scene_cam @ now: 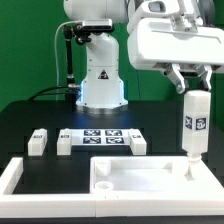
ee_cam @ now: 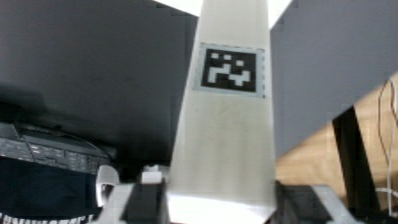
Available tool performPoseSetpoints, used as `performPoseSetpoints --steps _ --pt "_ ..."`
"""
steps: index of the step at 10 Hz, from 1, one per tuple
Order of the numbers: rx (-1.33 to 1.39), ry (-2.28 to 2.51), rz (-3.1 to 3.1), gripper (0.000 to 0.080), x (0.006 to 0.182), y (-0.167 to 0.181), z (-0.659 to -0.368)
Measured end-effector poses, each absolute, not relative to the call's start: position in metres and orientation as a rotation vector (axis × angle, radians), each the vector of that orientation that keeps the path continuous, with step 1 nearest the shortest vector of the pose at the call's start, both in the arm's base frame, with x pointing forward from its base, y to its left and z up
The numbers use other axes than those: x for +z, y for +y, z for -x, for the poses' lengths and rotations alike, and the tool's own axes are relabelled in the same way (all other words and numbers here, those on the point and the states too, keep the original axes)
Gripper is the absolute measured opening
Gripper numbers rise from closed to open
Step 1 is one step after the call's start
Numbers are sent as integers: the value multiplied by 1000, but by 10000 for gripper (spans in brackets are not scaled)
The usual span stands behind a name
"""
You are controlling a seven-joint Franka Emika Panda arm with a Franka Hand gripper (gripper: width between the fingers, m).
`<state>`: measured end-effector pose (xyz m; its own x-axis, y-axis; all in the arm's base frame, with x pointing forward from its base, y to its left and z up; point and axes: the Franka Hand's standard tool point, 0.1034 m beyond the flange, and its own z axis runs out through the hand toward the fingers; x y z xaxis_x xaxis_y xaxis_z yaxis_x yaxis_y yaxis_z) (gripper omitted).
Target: Assemble desk
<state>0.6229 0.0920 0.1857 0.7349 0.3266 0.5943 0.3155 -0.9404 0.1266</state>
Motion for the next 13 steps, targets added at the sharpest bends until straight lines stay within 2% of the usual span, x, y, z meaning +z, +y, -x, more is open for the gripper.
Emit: performPoseSetpoints --steps 6,9,13 --pt "982 602 -2885 284 185 96 -625" --pt "975 596 -2888 284 175 95 -634" --pt "954 600 -2897 284 166 96 -632"
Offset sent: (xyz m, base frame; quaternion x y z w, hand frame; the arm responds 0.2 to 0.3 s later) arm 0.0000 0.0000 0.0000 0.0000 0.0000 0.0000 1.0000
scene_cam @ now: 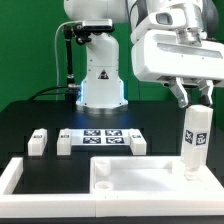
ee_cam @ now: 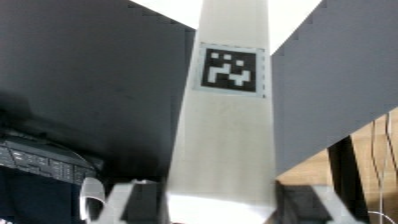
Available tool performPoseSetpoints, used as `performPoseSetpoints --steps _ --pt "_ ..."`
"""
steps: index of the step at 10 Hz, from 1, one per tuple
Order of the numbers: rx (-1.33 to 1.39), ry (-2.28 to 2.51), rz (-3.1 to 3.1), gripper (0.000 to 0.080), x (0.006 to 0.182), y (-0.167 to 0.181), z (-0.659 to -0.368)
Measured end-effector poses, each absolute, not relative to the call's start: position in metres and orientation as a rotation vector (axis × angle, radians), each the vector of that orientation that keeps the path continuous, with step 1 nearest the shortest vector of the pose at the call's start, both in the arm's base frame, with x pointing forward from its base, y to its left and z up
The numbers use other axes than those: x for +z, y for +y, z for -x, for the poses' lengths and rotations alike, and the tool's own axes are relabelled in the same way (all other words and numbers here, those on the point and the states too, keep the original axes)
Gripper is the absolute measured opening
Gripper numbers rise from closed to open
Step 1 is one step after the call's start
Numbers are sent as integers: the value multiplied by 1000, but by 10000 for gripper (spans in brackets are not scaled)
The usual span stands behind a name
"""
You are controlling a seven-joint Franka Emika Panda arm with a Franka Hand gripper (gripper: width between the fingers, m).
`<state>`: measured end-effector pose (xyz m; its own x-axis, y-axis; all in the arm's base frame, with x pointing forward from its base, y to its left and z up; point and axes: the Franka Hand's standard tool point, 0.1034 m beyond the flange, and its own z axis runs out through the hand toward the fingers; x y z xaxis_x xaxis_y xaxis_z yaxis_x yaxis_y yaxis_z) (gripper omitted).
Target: Assemble desk
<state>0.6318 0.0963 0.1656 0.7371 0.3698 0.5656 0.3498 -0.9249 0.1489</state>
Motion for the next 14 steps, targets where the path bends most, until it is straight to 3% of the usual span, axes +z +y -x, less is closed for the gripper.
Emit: performPoseSetpoints --steps 8,14 --pt "958 617 -2902 284 153 111 -647" --pt "956 627 -2898 284 160 109 -635"
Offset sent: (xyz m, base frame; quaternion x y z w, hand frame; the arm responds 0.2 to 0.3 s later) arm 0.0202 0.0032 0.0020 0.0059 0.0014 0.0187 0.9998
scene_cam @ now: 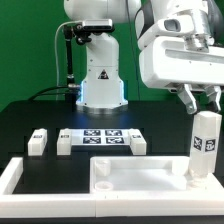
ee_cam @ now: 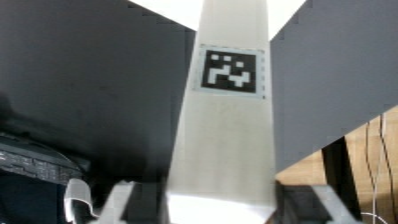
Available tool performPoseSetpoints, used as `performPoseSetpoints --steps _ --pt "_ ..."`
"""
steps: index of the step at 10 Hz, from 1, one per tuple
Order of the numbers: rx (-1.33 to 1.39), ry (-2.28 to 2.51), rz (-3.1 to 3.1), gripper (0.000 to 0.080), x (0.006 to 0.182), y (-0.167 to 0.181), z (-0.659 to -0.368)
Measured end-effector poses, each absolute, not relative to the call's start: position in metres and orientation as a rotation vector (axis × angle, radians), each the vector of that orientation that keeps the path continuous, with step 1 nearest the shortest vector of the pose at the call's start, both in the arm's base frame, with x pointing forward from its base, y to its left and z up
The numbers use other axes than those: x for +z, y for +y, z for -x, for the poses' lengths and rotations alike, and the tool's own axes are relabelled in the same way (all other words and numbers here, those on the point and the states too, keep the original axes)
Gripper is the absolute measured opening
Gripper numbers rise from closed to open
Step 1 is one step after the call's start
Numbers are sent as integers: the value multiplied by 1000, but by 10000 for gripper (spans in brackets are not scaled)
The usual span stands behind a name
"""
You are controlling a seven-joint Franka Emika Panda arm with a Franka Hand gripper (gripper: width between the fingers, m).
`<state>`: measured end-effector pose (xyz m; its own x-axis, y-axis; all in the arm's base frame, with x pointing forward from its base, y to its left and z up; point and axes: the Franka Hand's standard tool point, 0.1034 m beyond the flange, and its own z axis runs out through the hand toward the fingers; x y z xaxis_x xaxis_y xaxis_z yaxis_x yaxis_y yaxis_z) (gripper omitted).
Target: Assemble desk
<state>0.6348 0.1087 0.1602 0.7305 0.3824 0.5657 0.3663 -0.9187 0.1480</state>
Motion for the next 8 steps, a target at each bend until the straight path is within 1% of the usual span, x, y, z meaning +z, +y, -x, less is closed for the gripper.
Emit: performPoseSetpoints --steps 1,3,8 --pt "953 627 -2899 284 161 108 -631" --pt "939 628 -2903 284 156 107 -628" --pt "953 621 -2897 284 153 106 -632"
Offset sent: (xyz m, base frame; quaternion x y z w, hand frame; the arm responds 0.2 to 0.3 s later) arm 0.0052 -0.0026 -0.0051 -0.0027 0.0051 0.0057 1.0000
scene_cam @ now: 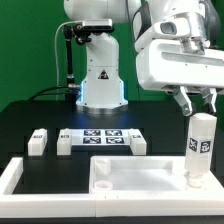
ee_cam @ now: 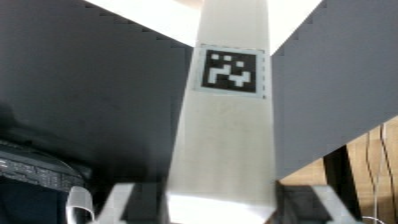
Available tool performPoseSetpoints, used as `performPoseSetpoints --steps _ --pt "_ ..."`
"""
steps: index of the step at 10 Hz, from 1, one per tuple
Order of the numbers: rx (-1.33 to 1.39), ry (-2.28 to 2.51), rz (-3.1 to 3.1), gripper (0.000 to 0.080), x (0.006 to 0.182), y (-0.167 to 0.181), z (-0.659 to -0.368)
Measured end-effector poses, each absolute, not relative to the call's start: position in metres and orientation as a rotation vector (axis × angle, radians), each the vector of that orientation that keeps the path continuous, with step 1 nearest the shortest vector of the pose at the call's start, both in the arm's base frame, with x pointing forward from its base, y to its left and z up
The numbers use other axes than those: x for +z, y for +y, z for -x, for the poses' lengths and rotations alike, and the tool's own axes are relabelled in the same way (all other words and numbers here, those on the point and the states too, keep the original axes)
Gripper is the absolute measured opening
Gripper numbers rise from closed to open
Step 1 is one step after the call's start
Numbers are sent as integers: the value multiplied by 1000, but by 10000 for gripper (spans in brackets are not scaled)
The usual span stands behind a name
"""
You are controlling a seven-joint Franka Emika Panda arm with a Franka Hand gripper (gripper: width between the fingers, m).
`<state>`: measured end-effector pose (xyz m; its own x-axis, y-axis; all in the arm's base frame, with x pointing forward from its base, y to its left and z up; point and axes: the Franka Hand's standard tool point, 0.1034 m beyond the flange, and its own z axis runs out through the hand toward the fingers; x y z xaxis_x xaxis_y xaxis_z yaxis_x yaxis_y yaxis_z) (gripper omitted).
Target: Assemble desk
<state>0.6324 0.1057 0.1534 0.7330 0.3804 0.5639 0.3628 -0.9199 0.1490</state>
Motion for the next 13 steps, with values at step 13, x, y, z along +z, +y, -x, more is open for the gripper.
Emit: performPoseSetpoints --steps 13 --pt "963 614 -2893 284 142 105 -638"
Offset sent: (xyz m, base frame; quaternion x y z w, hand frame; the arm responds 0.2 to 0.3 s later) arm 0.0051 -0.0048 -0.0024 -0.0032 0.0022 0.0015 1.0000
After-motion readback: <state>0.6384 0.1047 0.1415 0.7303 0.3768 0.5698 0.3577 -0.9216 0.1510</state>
